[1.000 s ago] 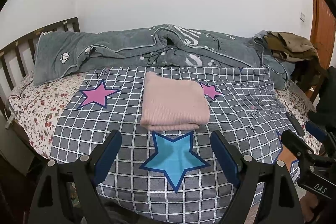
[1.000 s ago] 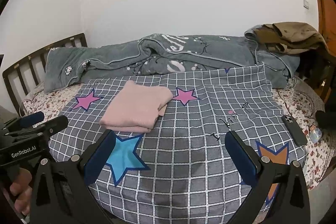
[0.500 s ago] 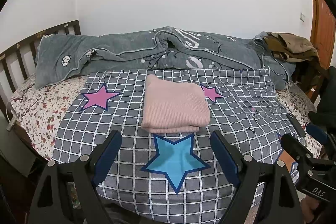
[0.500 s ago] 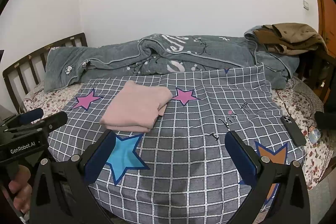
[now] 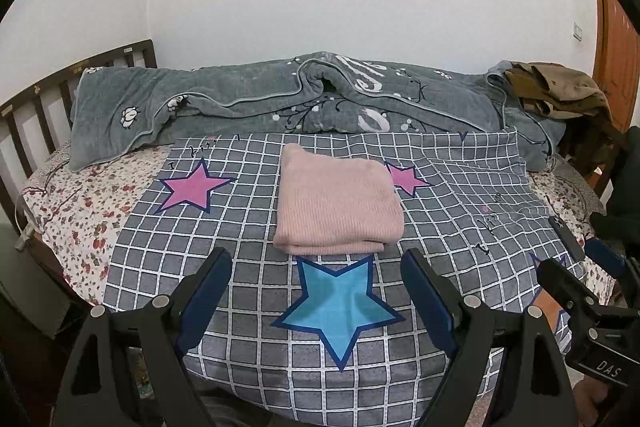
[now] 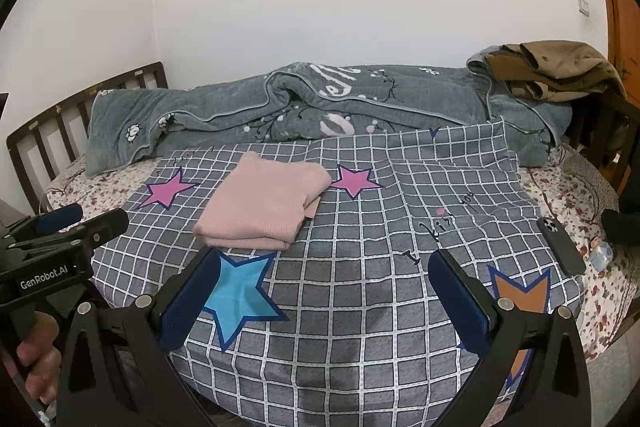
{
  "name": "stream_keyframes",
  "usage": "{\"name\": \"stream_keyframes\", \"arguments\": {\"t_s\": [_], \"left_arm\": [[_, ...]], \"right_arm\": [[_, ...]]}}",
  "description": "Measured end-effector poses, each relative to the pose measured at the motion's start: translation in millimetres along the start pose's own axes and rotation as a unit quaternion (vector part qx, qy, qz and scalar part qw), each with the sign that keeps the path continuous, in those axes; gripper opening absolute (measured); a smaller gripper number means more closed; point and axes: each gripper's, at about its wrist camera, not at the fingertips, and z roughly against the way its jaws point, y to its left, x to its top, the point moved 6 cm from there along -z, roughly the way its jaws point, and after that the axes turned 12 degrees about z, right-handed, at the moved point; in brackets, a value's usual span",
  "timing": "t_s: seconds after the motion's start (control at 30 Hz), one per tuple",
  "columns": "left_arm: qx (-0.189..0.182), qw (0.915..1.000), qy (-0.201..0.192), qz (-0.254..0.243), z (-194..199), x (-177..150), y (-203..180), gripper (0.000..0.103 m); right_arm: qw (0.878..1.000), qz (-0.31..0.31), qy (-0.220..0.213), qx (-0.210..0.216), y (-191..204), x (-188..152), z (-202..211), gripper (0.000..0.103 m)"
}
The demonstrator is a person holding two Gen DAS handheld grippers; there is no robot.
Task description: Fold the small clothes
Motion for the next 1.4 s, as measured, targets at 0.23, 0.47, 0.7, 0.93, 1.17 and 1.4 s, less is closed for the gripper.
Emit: {"name": "stream_keyframes", "arguments": {"t_s": [0.23,0.47,0.7,0.93,1.17,1.4], "left_arm": [[0.001,1.0,-0.001,-0.001,-0.1,-0.2,-0.6,0.086],[0.002,1.0,-0.001,0.0,0.1,-0.6,-0.7,0.086],[0.001,1.0,-0.001,0.0,-0.2,-0.4,0.2,0.086],[0.001,1.0,-0.002,0.001,-0.4,0.4,1.0,0.086],[0.001,1.0,-0.002,0.001,-0.1,0.3,1.1,0.086],[0.002,1.0,-0.003,0.001,1.6,1.4,-0.5,0.086]], "right_arm": [[1.0,-0.003,0.001,0.002,-0.6,-1.6,-1.1,0.102],[1.0,-0.002,0.002,0.003,0.7,-2.7,-1.4,0.102],[1.0,-0.002,0.002,0.003,1.8,-3.1,-0.7,0.102],[1.0,-0.004,0.001,0.005,3.1,-3.3,0.5,0.102],[1.0,-0.005,-0.002,0.006,3.9,-2.0,3.3,0.102],[1.0,-0.007,-0.006,0.01,3.1,-0.5,5.0,0.102]]}}
